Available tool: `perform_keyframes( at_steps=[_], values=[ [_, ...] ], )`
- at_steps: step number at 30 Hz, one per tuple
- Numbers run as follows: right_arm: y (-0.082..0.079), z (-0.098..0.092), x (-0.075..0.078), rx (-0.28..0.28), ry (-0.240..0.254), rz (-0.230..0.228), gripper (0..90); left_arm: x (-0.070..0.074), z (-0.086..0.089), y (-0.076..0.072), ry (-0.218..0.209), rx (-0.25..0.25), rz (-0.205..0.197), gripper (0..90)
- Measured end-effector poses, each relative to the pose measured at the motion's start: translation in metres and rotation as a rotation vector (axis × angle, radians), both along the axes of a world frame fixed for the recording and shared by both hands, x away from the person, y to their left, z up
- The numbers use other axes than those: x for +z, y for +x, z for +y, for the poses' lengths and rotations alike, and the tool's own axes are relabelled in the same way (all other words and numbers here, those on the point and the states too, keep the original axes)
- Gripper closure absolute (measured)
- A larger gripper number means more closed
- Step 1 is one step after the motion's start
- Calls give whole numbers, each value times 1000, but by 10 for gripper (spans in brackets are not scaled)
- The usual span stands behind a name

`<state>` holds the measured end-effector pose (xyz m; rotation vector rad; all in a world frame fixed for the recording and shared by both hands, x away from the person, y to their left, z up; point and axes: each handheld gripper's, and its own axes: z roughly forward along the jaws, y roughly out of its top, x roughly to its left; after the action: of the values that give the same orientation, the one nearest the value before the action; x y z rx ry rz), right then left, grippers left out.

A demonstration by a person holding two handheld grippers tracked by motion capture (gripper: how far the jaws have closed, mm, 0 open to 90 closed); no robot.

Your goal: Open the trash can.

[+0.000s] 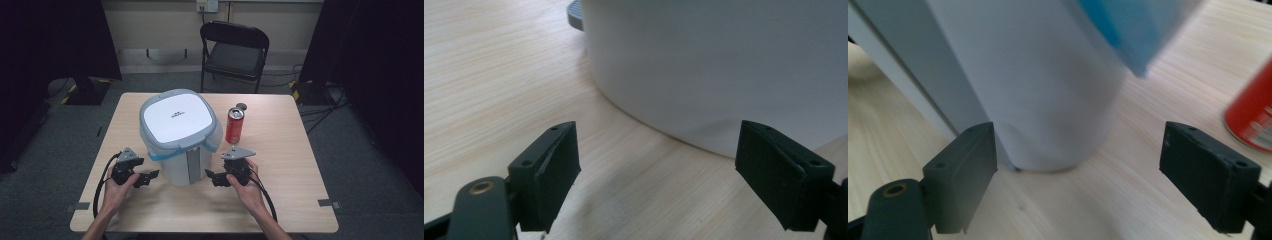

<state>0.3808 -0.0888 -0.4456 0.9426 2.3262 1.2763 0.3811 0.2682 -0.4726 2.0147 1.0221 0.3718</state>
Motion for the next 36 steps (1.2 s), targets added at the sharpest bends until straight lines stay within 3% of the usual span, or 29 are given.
perform_keyframes(
  at_steps=[7,11,16,21,24,26,28,31,36],
  values=[
    [-3,15,9,-13,32,-57,135,1,-6,0,5,-22,-2,169],
    [0,19,11,7,25,-48,123,2,-1,2,-19,1,-4,184],
    [5,9,11,-8,38,-6,144,5,8,11,-27,50,-16,192],
    [8,2,13,-53,29,-25,203,10,16,24,-25,86,-32,198],
    [14,-3,12,-71,46,-8,204,8,22,35,-55,128,-34,215],
    [17,-6,12,-89,44,-8,218,7,25,44,-35,130,-31,215],
    [20,-8,13,-108,30,-27,249,5,28,55,-62,168,-51,226],
    [22,-9,13,-113,34,-21,258,5,31,65,-76,165,-29,224],
    [28,-10,12,-149,32,-15,333,9,30,85,-103,167,-33,226]
  ],
)
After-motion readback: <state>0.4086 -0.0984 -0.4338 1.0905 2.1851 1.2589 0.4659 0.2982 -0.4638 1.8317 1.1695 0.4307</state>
